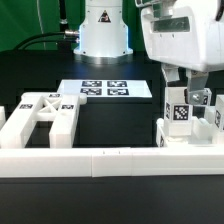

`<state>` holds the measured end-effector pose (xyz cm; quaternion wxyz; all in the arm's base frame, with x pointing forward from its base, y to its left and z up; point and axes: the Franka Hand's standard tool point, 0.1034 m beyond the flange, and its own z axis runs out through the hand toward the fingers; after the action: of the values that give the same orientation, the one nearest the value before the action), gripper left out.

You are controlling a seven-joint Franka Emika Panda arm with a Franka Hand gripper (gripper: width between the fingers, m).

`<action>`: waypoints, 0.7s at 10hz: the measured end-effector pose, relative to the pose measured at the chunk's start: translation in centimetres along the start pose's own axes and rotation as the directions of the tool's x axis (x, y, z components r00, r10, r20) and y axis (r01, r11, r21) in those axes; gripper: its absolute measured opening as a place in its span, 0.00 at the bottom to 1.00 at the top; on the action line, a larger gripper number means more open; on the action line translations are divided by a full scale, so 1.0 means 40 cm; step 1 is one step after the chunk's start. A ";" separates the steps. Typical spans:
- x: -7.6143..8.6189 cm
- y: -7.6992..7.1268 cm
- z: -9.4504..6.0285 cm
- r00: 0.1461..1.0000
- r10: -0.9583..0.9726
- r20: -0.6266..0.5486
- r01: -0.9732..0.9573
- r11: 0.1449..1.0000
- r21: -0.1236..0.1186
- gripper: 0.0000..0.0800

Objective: Assemble chair

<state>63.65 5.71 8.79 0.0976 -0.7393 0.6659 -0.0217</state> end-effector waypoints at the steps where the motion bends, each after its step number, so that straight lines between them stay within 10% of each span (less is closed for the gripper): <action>1: -0.005 0.005 0.001 0.999 -0.042 0.008 0.042 0.999 -0.019 0.77; 7: -0.003 0.010 0.015 0.829 -0.559 0.004 0.559 0.828 -0.044 0.81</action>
Offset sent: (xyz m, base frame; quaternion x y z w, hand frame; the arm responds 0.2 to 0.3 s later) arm 0.0000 0.0000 0.0000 0.0000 0.0000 -0.1938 0.9810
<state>63.33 5.86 8.13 0.0678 -0.9035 0.4215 -0.0381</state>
